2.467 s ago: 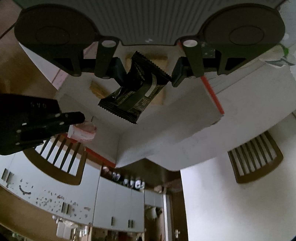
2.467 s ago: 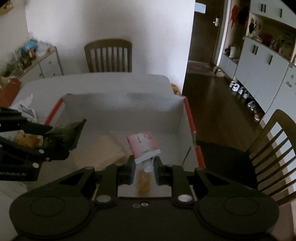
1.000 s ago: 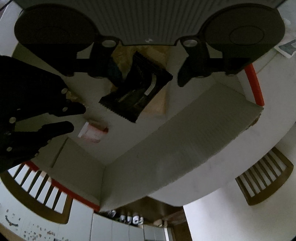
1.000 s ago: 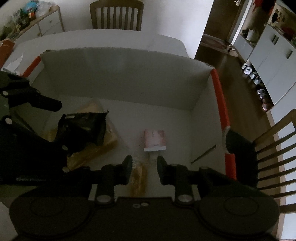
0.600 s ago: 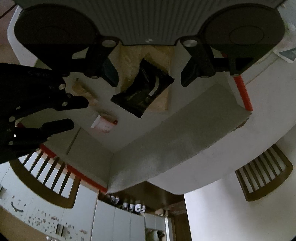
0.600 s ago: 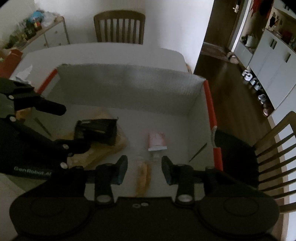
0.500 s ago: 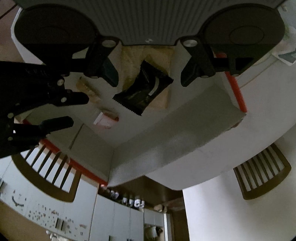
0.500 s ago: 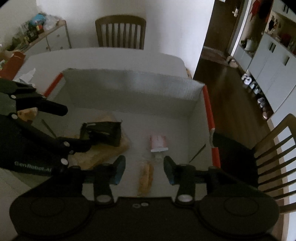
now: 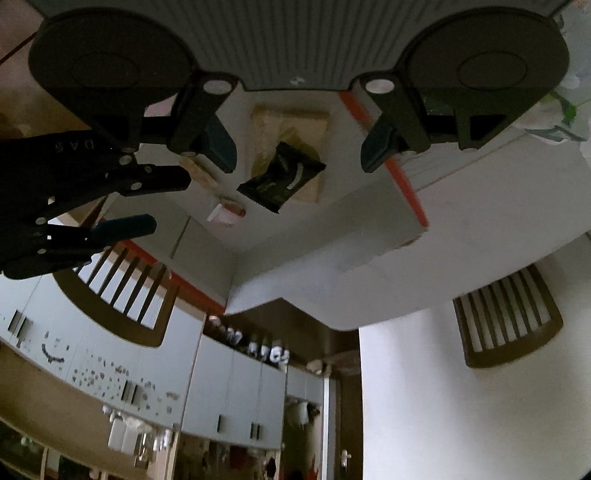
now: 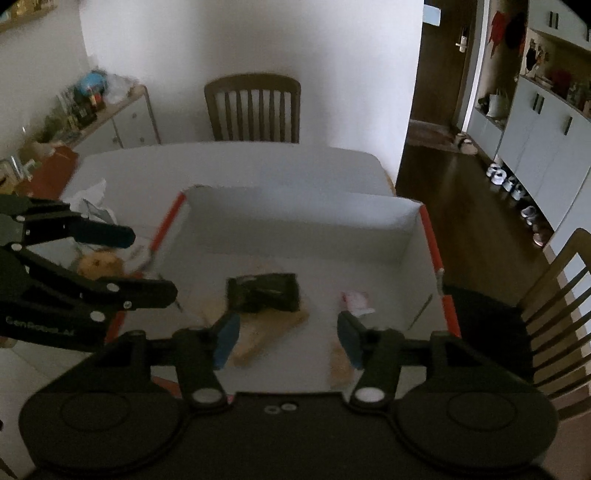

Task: Organize objects
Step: 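Open the right tool to drop the pink box while the left tool releases the black bag onto the bread, then withdraw both tools from the box back over the table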

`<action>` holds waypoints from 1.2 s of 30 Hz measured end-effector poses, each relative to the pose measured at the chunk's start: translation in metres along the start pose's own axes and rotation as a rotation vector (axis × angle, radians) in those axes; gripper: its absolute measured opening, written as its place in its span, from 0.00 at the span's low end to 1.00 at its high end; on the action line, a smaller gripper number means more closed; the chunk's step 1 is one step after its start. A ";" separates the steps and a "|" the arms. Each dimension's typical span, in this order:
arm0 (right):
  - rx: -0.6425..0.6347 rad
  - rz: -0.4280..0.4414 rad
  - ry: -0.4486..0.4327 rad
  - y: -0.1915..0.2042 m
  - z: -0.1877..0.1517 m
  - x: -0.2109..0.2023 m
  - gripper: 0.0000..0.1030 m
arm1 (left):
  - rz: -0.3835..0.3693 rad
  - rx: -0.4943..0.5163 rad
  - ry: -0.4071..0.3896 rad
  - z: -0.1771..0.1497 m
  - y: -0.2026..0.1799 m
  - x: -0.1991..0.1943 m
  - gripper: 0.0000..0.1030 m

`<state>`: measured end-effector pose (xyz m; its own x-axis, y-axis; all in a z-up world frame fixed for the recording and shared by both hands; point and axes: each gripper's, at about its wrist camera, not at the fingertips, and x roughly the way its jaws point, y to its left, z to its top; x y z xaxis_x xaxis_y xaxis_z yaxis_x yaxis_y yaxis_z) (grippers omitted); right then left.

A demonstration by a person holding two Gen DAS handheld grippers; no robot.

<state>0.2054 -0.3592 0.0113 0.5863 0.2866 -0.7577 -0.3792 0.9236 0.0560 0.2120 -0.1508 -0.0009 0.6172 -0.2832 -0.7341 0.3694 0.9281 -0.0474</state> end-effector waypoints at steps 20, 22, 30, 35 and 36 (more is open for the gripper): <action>0.054 0.069 -0.015 0.118 -0.009 0.002 0.76 | 0.003 -0.192 -0.041 -0.080 0.087 -0.085 0.78; 0.052 0.081 -0.013 0.131 -0.010 0.004 0.79 | 0.013 -0.209 -0.038 -0.089 0.098 -0.090 0.78; 0.034 0.074 -0.007 0.174 -0.016 0.010 0.92 | 0.066 -0.232 -0.037 -0.124 0.137 -0.110 0.83; 0.044 0.068 0.004 0.193 -0.019 0.016 0.94 | 0.091 -0.242 -0.028 -0.147 0.160 -0.119 0.96; 0.045 0.069 0.008 0.197 -0.020 0.018 0.94 | 0.094 -0.244 -0.027 -0.152 0.165 -0.120 0.97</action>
<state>0.1272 -0.1773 -0.0039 0.5542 0.3481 -0.7561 -0.3859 0.9123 0.1372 0.0929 0.0727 -0.0233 0.6607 -0.1964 -0.7246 0.1330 0.9805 -0.1445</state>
